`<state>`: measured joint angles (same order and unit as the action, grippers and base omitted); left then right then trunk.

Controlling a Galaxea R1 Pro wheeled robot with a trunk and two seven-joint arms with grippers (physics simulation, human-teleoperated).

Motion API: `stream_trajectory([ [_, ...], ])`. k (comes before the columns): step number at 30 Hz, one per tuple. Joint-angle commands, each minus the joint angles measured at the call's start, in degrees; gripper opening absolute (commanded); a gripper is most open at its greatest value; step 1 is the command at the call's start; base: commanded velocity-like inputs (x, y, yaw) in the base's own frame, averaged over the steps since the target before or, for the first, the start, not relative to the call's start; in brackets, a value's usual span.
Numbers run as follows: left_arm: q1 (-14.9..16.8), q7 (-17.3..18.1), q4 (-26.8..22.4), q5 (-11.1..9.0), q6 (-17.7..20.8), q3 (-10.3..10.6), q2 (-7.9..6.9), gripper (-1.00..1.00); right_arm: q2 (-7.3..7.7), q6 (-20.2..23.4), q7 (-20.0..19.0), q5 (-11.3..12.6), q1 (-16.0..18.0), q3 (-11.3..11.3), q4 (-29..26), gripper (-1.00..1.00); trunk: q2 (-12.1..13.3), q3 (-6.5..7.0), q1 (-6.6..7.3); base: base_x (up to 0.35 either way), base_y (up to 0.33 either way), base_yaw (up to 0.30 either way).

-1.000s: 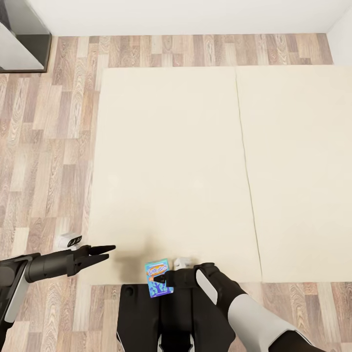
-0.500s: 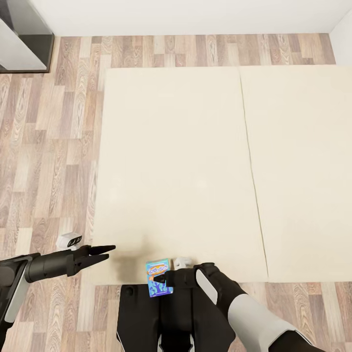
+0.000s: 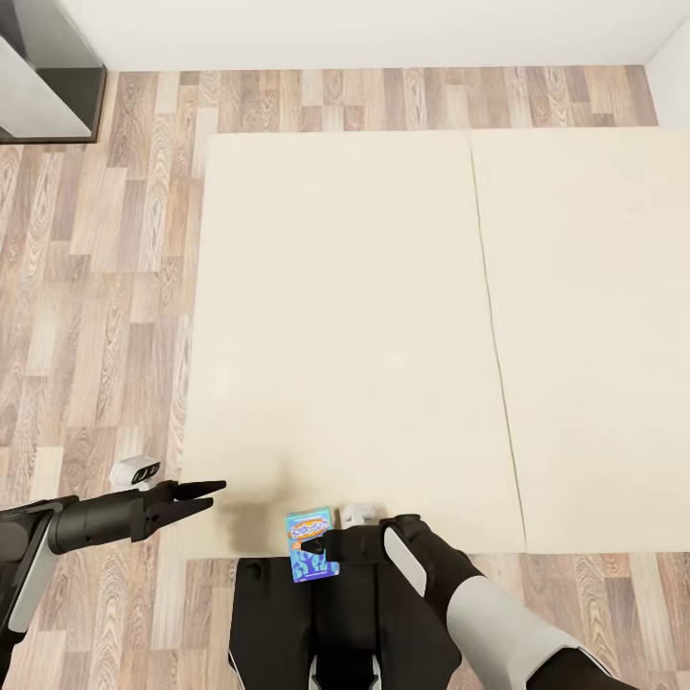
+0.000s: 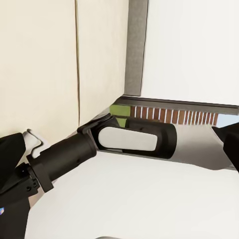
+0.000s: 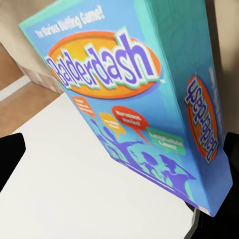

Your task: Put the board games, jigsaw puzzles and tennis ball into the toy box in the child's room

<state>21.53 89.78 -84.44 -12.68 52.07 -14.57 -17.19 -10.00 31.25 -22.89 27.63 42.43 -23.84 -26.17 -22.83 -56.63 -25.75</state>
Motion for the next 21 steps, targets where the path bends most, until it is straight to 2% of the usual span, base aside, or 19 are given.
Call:
stream_trajectory([
  [1, 0.0, 0.22, -0.02, 0.03, 0.6, -0.01, -0.02, 1.0, 0.0, 0.2, -0.05, 0.06, 0.03, -0.06, -0.03, 1.0, -0.09, -0.05, -0.03, 0.0, 0.0, 0.0],
  [21, 0.0, 0.22, -0.02, 0.03, 0.62, 0.01, -0.03, 1.0, 0.0, 0.21, -0.05, 0.06, 0.03, -0.06, -0.1, 1.0, -0.09, -0.05, -0.03, 0.0, 0.0, 0.0],
])
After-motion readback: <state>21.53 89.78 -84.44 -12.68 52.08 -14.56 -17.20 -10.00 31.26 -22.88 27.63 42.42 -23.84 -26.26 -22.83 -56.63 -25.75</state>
